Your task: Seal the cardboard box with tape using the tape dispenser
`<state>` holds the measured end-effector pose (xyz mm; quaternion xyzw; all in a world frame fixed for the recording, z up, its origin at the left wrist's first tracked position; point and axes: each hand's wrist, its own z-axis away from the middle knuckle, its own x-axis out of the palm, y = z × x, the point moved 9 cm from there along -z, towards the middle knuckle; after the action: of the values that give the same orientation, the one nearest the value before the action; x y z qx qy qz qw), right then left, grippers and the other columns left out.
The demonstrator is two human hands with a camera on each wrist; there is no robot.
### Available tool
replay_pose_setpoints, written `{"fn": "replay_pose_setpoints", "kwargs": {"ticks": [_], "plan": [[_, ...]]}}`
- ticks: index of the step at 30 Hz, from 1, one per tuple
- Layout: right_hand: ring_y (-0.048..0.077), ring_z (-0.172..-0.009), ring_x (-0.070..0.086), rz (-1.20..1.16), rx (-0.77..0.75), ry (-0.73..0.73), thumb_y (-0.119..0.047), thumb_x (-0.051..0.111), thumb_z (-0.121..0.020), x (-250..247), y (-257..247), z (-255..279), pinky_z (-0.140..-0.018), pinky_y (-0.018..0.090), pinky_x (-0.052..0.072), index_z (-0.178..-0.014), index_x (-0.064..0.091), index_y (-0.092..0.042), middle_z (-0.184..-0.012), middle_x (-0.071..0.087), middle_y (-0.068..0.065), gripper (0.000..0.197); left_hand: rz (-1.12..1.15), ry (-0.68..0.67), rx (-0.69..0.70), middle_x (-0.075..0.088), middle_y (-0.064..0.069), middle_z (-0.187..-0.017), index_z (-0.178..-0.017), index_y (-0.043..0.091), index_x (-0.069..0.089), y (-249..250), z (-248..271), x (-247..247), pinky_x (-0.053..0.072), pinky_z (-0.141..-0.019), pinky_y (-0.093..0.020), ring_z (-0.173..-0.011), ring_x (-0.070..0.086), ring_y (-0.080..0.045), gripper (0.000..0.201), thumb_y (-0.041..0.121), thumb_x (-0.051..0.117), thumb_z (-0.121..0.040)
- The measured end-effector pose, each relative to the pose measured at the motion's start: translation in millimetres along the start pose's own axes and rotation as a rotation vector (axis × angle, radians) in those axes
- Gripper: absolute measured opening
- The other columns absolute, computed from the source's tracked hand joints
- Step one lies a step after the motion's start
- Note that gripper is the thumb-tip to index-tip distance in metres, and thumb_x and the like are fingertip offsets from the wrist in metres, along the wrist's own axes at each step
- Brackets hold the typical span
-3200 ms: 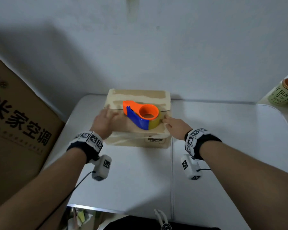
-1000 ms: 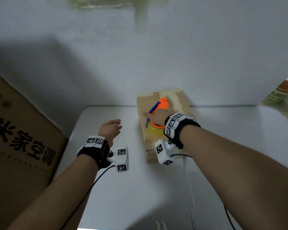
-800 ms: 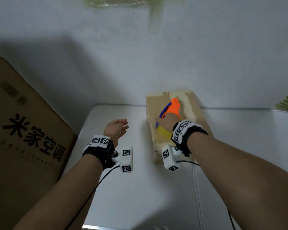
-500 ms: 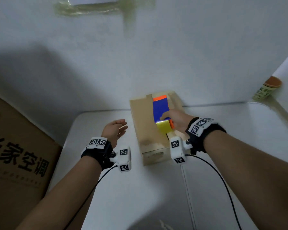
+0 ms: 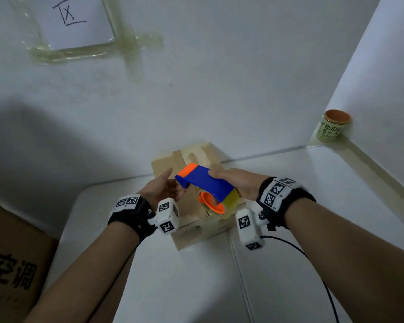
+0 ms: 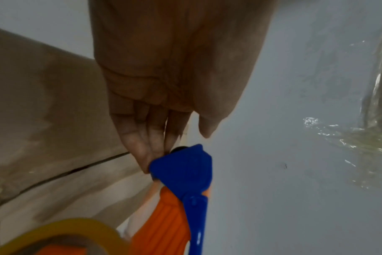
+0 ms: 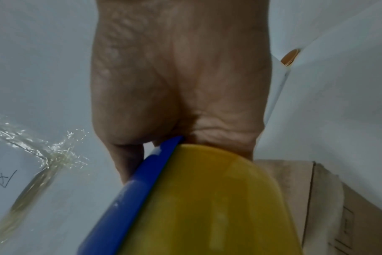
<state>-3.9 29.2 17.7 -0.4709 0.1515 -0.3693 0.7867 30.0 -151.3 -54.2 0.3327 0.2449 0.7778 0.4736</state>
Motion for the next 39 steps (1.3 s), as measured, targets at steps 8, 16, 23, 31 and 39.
{"fn": "replay_pose_setpoints", "kwargs": {"ticks": [8,16,23,31,39], "plan": [[0.019,-0.061,0.072,0.057,0.15,-0.188,-0.023,0.036,-0.103,15.3,16.4,26.3,-0.056,0.027,0.059,-0.106,0.056,0.0,-0.075,0.073,0.01,0.031,-0.131,0.053,0.107,0.058,-0.01,-0.071,-0.072,0.01,0.065,-2.7,15.2,9.5,0.043,-0.06,-0.023,-0.057,0.051,-0.015,0.025,0.031,0.074,-0.08],[0.025,-0.07,0.066,0.517,0.032,-0.067,-0.064,0.042,-0.091,5.5,19.1,21.3,-0.07,0.032,0.055,-0.117,0.059,0.006,-0.088,0.07,0.021,0.077,-0.26,0.115,0.186,0.064,-0.006,-0.065,-0.09,0.006,0.068,-15.6,30.0,5.0,0.049,-0.045,-0.013,-0.041,0.053,-0.004,0.017,0.007,0.051,-0.096],[0.026,-0.08,0.066,0.698,0.048,-0.001,-0.065,0.052,-0.084,3.9,26.1,20.5,-0.084,0.037,0.053,-0.102,0.065,-0.003,-0.098,0.073,0.016,0.066,-0.222,0.096,0.208,0.064,-0.004,-0.059,-0.086,0.004,0.066,-28.0,42.4,2.4,0.047,-0.044,-0.013,-0.041,0.053,-0.005,0.019,0.006,0.05,-0.096],[0.031,-0.092,0.07,0.888,0.038,0.023,-0.063,0.05,-0.087,21.0,32.7,18.6,-0.092,0.039,0.053,-0.102,0.067,0.001,-0.098,0.072,0.017,0.067,-0.25,0.235,0.337,0.065,-0.013,-0.079,-0.08,0.003,0.062,-40.4,47.4,-20.9,0.052,-0.054,-0.014,-0.069,0.06,-0.017,0.016,0.001,0.053,-0.093],[0.022,-0.074,0.057,1.235,0.077,0.028,-0.065,0.045,-0.088,2.8,21.1,29.5,-0.066,0.028,0.04,-0.082,0.058,-0.009,-0.083,0.061,0.007,0.058,0.009,0.626,0.454,0.062,-0.01,-0.069,-0.076,0.004,0.061,-56.6,90.0,-121.2,0.053,-0.055,-0.011,-0.046,0.062,-0.002,0.014,0.002,0.059,-0.09]]}}
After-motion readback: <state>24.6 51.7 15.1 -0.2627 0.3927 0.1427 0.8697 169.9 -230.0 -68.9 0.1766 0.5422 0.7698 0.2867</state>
